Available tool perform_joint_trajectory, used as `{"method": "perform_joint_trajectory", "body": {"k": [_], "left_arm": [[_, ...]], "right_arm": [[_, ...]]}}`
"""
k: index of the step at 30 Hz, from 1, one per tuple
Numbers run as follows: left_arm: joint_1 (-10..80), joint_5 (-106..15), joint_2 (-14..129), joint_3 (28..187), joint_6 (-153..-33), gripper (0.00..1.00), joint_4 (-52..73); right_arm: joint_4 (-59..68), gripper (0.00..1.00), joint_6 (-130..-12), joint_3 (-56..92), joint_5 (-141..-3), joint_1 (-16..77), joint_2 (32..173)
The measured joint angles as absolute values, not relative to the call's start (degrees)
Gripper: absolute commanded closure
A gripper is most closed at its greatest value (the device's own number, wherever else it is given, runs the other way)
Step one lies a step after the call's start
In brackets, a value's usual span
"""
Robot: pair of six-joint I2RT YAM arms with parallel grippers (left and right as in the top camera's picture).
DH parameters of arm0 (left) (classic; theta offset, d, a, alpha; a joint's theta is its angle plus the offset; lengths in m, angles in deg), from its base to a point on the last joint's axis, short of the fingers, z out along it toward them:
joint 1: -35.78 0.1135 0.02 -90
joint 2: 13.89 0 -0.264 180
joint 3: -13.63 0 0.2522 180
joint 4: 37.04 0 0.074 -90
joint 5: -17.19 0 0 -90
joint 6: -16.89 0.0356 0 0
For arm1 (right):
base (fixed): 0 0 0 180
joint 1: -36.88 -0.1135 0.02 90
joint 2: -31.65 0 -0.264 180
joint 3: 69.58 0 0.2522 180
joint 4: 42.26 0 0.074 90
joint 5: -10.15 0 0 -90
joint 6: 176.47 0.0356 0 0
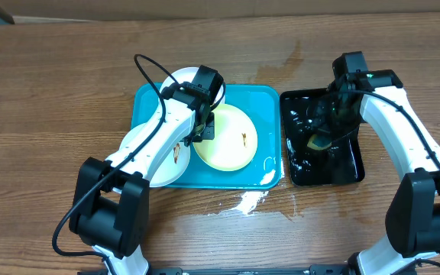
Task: Clean dirty plates on tray and stack at the side
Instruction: 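Lift the sponge with the right gripper and carry it to the yellow plate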
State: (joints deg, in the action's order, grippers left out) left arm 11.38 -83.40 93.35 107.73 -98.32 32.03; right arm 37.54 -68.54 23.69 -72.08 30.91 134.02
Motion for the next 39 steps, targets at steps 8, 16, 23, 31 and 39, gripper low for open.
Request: {"method": "perform_joint_trajectory", "body": {"k": [8,16,23,31,39], "left_arm": [[11.38,-82.88,93.35,106.31,-104.37,0.96,29.45],[11.38,-79.86,93.35,101.96,-105.81,0.96,27.57],[11.36,-76.67,93.35,101.24,-105.84,0.96,26.85],[10.15,-73.41,93.35,101.06,-105.84,0.96,26.17],[9.13,-72.78,93.35,99.64,-107.02,0.96,23.79]], "right_arm": [[36.29,0.96,-68.51,23.69,-70.64,30.91,134.02],[35.4,0.96,-68.51,23.69,-69.24,30.88,134.02],[32.1,0.96,-70.39,23.69,-62.18,29.42,134.02],[32.29,0.96,-69.34,23.69,-66.0,28.24,134.02],[31.86,0.96,-72.01,23.69,-64.56,21.86,134.02]]}}
